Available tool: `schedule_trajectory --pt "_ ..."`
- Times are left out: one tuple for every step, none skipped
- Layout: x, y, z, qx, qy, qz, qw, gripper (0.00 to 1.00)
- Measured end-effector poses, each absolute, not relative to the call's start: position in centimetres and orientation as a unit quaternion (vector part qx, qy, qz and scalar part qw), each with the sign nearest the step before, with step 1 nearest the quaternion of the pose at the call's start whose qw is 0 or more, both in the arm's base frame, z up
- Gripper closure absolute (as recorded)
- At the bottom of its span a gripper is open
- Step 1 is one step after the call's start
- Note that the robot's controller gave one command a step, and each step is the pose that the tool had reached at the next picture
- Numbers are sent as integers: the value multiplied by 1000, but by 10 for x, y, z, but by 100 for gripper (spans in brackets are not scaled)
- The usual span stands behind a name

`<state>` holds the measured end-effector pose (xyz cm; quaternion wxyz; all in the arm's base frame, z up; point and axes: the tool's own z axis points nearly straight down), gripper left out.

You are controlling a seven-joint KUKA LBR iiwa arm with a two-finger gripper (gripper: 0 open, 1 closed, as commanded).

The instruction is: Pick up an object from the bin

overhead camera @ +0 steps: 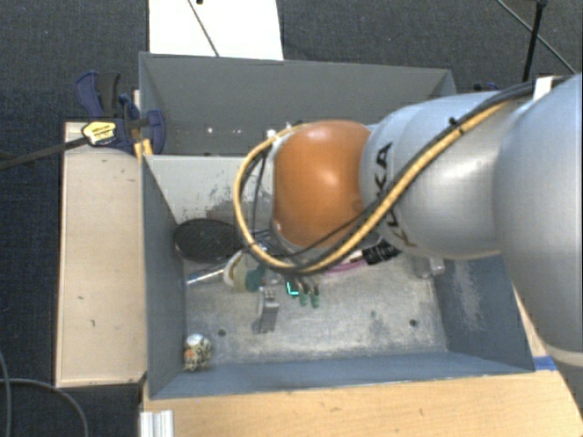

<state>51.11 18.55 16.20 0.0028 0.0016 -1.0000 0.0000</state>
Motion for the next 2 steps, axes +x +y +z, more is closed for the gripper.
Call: schedule_trajectory --pt "564 151 71 57 -998 -3 -5 0" --pt "565 152 76 55 -998 -3 -8 100"
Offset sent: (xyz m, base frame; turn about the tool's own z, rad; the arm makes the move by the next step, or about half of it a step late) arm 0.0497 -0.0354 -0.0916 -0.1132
